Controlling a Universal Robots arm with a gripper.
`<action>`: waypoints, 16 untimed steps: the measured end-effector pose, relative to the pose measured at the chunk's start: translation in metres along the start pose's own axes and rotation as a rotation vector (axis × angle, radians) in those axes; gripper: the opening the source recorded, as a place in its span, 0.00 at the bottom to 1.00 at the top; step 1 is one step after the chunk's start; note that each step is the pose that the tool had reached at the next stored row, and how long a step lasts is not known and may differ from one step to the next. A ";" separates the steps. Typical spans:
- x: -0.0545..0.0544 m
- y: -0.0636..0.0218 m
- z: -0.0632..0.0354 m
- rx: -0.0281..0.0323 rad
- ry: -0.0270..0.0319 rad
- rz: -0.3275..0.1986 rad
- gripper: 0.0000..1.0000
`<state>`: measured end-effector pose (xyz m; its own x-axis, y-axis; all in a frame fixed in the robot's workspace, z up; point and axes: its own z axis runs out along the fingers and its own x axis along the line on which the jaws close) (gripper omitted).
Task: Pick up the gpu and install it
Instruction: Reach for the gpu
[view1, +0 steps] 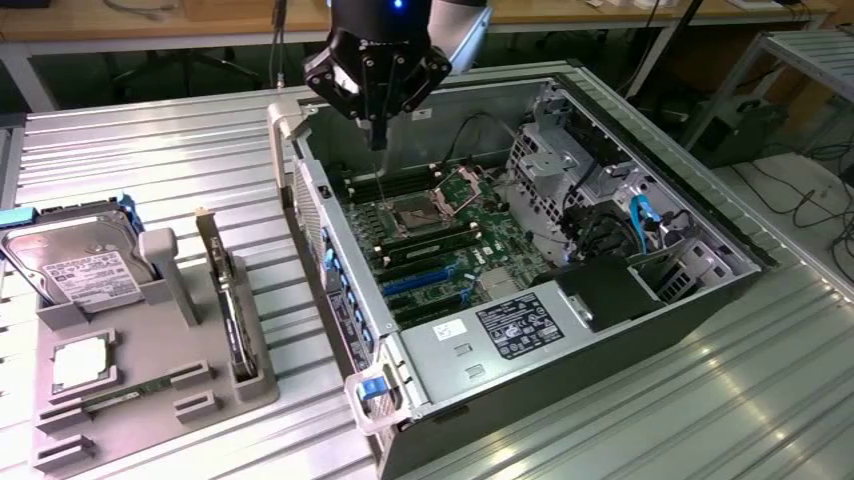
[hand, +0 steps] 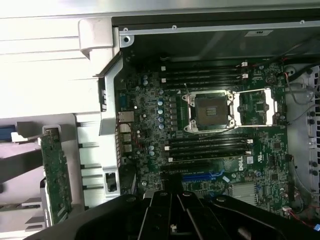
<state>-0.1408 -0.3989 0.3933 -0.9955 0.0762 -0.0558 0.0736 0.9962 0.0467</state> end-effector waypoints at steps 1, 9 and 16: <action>0.001 -0.0001 -0.0001 0.0000 0.0001 0.000 0.11; 0.018 -0.0014 -0.0011 -0.0001 0.0000 0.000 0.11; 0.029 -0.0022 -0.0017 -0.0001 0.0000 0.000 0.11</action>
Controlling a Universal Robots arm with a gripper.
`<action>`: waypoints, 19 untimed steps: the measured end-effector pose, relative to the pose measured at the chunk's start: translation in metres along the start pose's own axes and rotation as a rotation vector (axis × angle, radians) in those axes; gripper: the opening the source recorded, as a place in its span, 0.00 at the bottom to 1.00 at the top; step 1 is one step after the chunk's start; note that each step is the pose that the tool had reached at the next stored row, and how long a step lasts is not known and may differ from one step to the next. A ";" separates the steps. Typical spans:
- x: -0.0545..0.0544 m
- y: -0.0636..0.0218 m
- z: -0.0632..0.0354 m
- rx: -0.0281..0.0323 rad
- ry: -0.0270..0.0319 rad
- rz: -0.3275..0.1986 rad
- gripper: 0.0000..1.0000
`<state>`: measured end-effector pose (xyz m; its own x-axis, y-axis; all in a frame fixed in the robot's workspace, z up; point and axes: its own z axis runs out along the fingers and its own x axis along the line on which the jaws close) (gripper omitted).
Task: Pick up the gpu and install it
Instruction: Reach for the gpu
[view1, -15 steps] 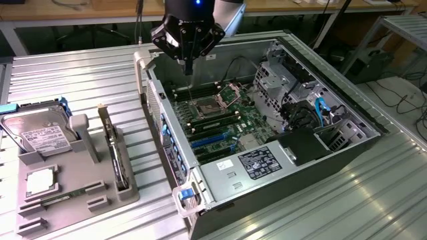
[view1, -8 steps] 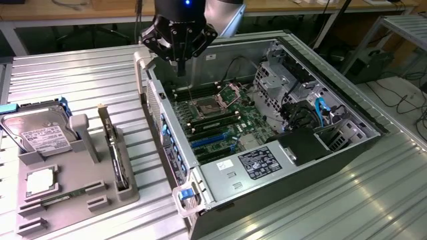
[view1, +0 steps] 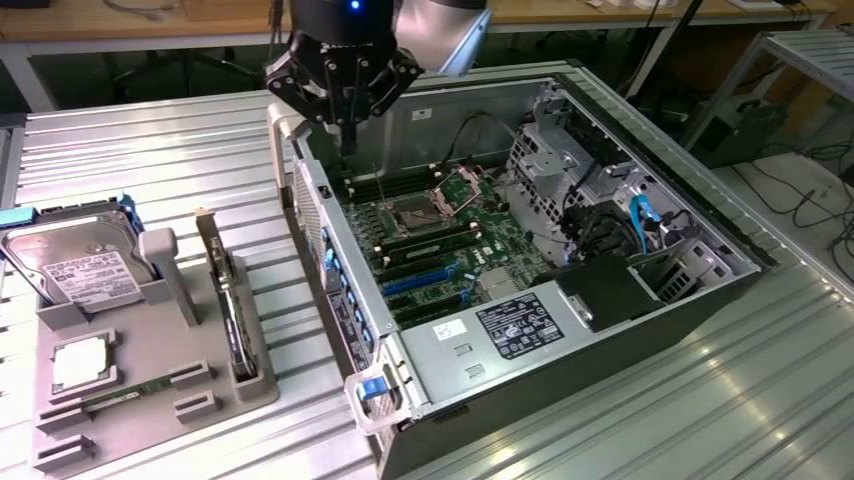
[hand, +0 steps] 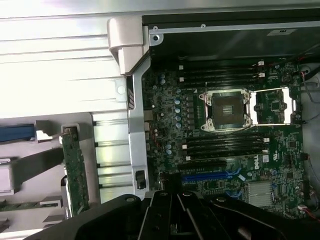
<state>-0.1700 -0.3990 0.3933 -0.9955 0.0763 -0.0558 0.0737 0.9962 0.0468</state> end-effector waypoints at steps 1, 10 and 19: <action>0.002 -0.0001 -0.0002 0.0001 0.0000 0.000 0.11; 0.015 -0.0011 -0.0009 0.0000 0.0000 0.000 0.11; 0.027 -0.0020 -0.0017 0.0000 0.0001 0.000 0.11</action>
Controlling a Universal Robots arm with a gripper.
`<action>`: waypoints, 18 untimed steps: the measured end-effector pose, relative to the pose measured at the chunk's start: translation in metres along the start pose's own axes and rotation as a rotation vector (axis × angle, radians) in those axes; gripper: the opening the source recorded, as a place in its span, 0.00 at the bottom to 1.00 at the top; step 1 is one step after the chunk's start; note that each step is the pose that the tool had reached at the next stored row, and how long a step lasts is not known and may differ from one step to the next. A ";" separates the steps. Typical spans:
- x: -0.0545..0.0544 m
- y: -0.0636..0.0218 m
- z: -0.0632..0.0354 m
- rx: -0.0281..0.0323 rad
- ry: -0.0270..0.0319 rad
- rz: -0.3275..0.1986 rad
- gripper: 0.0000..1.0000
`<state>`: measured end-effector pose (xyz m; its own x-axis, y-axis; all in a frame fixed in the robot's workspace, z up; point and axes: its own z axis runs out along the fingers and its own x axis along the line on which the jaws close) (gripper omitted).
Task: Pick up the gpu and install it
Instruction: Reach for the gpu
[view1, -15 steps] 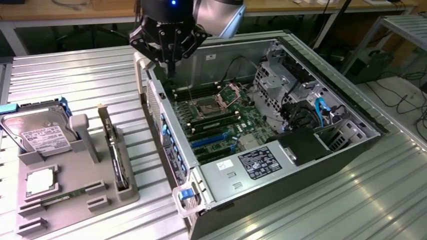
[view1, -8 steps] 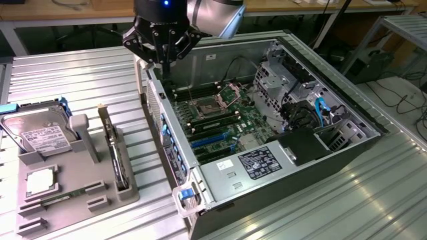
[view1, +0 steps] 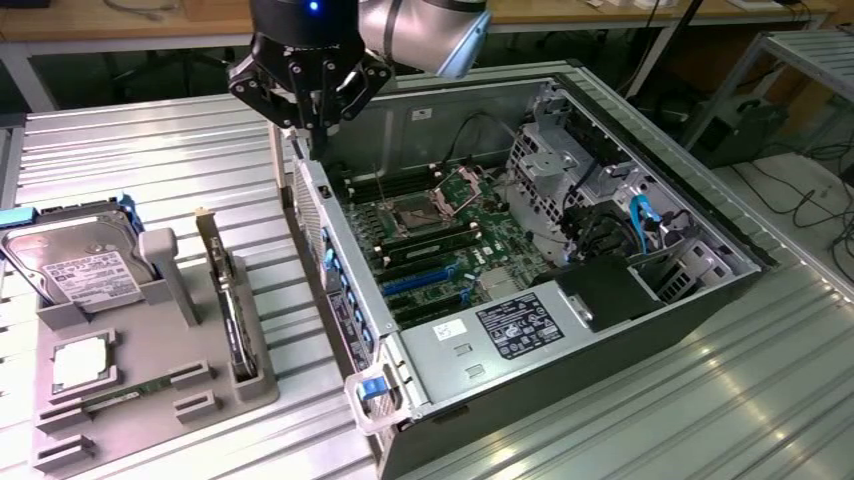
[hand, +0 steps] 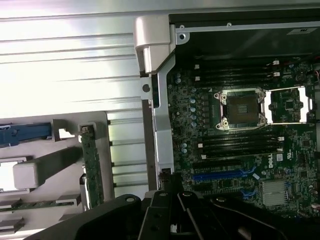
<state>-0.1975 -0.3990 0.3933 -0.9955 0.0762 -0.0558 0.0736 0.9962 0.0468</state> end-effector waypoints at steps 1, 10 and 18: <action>0.001 -0.0001 -0.0001 0.0000 0.0000 0.000 0.11; 0.011 -0.0008 -0.0007 -0.0001 -0.0001 0.000 0.11; 0.024 -0.0019 -0.0014 -0.0001 -0.0001 0.000 0.11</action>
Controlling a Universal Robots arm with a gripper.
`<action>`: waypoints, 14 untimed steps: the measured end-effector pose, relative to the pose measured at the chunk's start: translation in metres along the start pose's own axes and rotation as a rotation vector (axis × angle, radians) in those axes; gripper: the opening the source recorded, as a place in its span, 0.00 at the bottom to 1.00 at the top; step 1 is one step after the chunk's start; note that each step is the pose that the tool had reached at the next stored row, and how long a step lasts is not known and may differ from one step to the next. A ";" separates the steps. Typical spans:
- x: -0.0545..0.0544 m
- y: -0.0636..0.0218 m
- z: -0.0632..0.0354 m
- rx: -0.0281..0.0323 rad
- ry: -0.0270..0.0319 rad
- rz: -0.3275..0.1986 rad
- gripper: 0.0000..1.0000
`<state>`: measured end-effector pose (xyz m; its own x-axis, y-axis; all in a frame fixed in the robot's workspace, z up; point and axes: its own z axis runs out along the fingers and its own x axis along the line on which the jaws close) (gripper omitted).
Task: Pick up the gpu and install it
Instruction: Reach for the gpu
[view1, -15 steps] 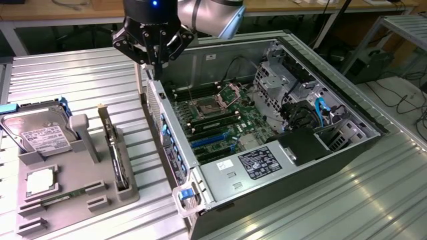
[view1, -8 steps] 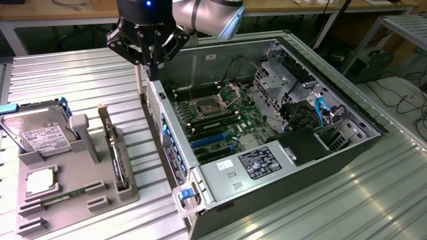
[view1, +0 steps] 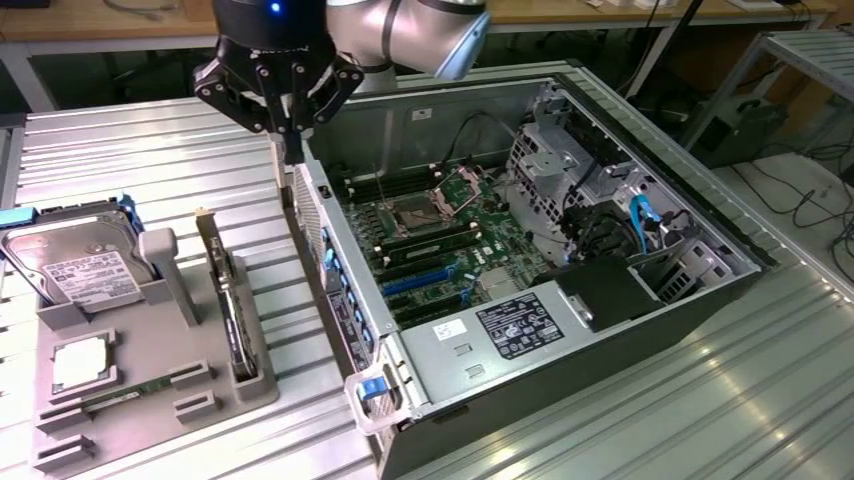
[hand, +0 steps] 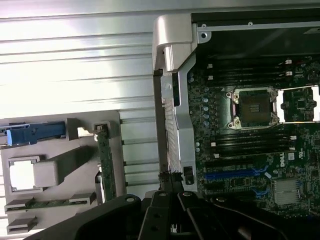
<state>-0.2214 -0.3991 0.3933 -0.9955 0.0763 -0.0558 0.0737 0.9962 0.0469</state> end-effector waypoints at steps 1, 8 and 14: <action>0.001 -0.0001 -0.0001 0.0000 0.0001 0.000 0.11; 0.014 -0.0067 -0.0011 0.0000 0.0000 0.000 0.11; 0.024 -0.0106 -0.0019 0.0000 0.0000 0.000 0.11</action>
<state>-0.2462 -0.4079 0.3933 -0.9955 0.0762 -0.0558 0.0736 0.9962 0.0469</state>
